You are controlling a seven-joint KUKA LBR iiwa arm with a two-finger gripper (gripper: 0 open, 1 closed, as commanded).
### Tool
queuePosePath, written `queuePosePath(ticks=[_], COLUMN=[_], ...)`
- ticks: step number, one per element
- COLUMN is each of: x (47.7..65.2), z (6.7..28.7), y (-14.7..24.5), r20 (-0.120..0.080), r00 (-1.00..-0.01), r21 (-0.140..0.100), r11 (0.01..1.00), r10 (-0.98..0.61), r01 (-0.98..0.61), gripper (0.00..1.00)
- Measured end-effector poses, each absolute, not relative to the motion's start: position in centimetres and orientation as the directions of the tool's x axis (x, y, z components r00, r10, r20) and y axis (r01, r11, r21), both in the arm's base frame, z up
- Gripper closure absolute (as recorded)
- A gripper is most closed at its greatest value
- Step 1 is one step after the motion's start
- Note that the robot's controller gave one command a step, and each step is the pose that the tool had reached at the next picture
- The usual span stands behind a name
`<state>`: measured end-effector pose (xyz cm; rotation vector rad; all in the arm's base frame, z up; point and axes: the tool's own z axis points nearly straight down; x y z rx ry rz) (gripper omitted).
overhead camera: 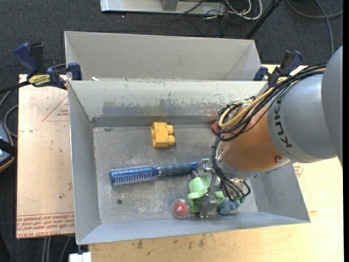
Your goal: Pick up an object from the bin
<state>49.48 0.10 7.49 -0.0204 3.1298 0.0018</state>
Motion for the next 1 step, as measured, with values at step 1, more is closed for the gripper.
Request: queuePosePath(ticks=[1], x=[51.65], z=[20.57], y=[-2.42], r20=[-0.01], r00=[-0.999], r21=[-0.001], r11=[0.999], r10=[-0.05], r01=[-0.05], gripper=[1.0])
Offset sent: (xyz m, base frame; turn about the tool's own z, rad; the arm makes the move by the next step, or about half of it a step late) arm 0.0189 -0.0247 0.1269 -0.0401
